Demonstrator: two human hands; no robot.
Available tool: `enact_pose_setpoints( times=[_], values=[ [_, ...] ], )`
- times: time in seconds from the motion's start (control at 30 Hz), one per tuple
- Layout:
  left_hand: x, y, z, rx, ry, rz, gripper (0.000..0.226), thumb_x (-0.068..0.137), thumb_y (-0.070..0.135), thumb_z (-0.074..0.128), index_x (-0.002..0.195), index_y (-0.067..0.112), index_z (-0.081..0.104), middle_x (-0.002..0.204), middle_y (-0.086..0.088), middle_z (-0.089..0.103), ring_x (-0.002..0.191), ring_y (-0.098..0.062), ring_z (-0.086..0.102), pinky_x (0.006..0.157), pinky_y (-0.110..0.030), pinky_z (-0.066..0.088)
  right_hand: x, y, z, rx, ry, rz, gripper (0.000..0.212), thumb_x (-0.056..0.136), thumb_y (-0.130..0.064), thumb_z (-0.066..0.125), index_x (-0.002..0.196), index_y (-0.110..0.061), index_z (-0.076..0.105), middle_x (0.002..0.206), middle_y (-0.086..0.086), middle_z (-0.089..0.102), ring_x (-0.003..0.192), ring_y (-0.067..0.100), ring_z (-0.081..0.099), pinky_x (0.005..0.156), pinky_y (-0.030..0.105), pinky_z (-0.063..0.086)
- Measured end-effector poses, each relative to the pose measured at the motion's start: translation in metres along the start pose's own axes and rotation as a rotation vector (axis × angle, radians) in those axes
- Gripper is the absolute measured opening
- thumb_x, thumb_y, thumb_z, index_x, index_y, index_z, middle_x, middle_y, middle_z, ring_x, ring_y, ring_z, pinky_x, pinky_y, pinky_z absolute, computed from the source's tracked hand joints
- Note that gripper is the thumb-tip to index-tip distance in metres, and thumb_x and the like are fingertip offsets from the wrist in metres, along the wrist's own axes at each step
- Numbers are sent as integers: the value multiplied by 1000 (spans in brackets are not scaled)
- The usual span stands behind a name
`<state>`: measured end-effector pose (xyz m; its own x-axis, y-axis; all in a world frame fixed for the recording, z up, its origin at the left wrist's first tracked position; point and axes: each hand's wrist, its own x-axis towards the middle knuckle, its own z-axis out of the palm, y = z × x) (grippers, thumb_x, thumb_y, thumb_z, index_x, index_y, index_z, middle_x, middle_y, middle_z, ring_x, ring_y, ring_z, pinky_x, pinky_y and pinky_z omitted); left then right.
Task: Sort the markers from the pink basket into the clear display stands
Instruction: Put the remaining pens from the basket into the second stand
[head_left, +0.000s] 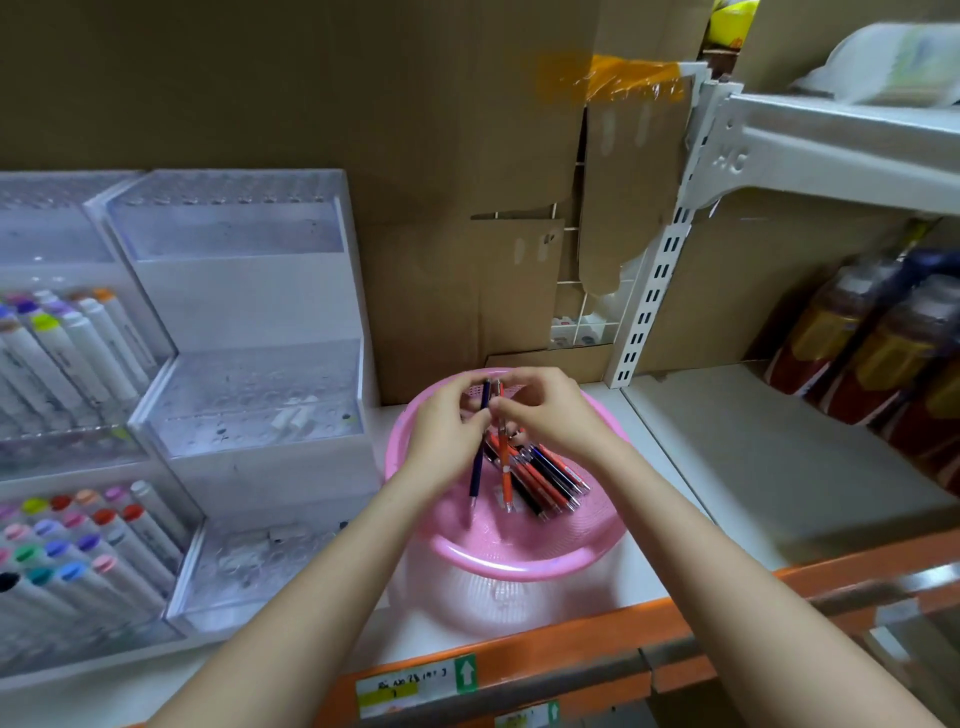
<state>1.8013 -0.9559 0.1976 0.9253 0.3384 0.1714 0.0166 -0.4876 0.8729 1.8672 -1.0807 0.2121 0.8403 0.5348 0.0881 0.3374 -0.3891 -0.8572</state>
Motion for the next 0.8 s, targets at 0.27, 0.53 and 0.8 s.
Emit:
enact_pose_setpoints(
  times=[0.27,0.53,0.8],
  values=[
    [-37,41,-42,-253,103,211,30,84,13,63,110,29,66,98,10,70,92,-10,67,82,-46,56,-30,-53,-9,157,76,-186,10,93,-8,60,99,-7,66,79,8,70,70,14,67,63,28,57],
    [-87,60,-121,-252,222,258,26,89,7,63,108,25,64,90,-7,68,81,-20,69,71,-35,59,-54,-114,29,122,43,-389,8,91,-10,63,98,-6,66,80,10,72,75,20,71,67,32,59],
    [-138,23,-191,-158,300,165,27,88,6,63,107,25,64,88,-8,69,81,-15,70,76,-39,59,-67,-144,103,157,-38,-385,6,90,-10,66,96,-10,64,82,14,71,74,22,71,70,38,61]
  ],
)
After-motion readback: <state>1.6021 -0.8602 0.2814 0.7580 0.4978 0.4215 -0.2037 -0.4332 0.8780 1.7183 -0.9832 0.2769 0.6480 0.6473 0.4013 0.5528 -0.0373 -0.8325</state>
